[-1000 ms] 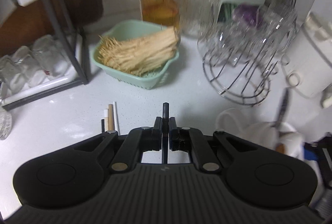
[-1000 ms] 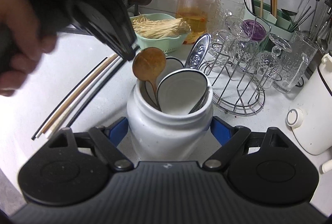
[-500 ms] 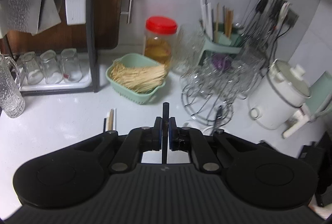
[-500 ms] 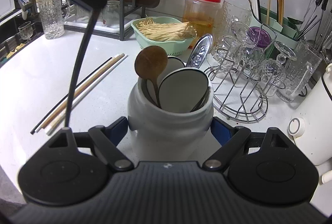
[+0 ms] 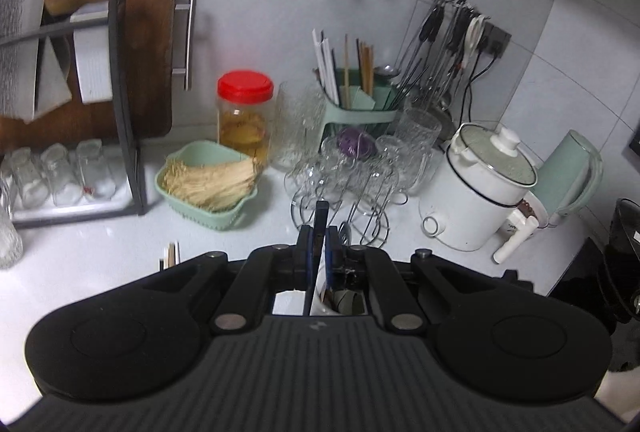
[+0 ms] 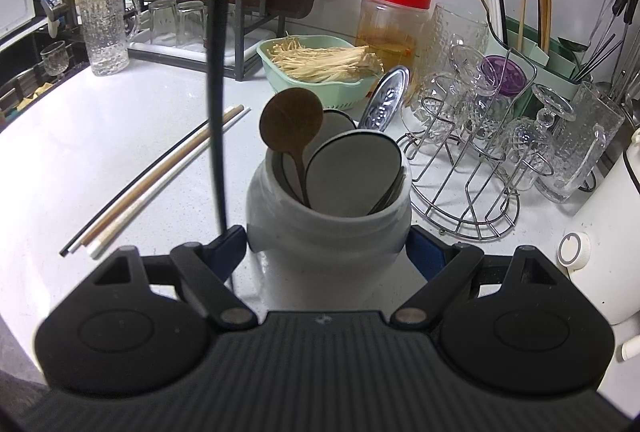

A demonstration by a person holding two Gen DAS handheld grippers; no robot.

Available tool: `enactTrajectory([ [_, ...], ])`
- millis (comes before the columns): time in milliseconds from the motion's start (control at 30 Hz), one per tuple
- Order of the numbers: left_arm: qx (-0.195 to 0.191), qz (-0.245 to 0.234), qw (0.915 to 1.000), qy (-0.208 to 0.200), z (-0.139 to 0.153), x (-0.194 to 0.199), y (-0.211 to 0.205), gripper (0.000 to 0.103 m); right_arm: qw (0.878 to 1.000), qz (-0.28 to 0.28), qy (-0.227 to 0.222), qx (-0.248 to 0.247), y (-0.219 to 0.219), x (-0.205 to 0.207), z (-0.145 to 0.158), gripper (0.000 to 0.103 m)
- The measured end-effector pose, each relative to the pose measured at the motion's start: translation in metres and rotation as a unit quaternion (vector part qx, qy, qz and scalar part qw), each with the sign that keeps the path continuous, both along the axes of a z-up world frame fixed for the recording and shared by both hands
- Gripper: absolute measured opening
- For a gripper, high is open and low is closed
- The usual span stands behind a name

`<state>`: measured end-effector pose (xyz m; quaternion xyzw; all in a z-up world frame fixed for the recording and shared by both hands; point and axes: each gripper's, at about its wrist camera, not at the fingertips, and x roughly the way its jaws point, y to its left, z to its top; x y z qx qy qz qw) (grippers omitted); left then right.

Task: Organize utensils
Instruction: 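Lift the black chopstick with the left tool and lower it into the jar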

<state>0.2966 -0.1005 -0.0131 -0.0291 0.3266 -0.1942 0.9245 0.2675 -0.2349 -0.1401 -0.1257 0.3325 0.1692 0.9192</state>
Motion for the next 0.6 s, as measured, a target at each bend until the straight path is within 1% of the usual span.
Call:
enactTrajectory([
  [300,0.023,-0.037,0.998,-0.046,0.051,-0.007,0.0,0.007,1.0,0.005,-0.008,-0.012,0.003,-0.003,-0.002,0.089],
  [600,0.041,-0.06,0.9945,-0.075,0.093,-0.009,-0.01,0.007,1.0,0.0,-0.006,-0.02,0.006,-0.002,-0.002,0.09],
])
